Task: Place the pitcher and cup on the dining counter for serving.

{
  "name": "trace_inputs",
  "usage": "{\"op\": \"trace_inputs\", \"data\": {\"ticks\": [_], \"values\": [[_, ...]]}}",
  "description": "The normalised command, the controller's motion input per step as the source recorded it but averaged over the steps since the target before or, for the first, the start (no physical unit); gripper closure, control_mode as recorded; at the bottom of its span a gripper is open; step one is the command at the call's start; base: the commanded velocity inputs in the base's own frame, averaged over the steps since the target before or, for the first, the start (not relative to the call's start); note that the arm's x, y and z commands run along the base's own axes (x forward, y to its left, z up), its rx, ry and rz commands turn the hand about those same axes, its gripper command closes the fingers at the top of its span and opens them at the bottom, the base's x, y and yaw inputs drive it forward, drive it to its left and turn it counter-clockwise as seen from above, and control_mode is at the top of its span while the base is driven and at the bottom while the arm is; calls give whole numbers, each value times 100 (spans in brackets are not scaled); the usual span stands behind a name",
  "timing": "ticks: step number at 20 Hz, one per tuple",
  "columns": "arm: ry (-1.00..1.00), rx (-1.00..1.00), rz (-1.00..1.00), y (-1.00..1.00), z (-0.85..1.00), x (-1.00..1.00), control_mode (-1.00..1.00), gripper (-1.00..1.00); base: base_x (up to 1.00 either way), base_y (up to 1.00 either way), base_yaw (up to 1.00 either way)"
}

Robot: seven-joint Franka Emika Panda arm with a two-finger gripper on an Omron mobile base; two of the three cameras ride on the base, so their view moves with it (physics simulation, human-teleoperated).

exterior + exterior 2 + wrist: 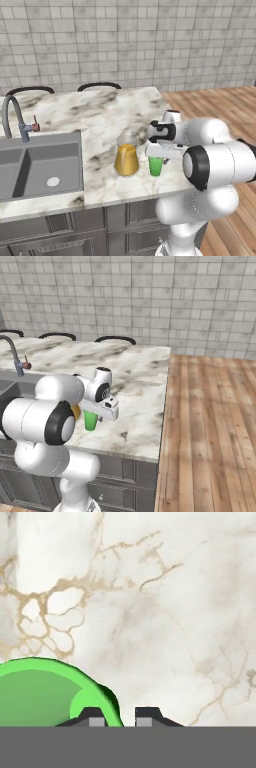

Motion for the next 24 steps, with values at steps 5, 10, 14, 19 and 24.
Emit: {"op": "trace_inputs", "data": {"ticks": [5,10,14,19,24], "values": [[-1,0,0,0,2,0,-100,100,0,0,0],[-13,0,0,0,31,-16,-100,100,0,0,0],[-26,0,0,0,48,-45,-100,100,0,0,0],[-28,0,2,0,56,-36,-100,100,0,0,0],[-29,-2,11,-9,62,-64,-100,100,0,0,0]]}}
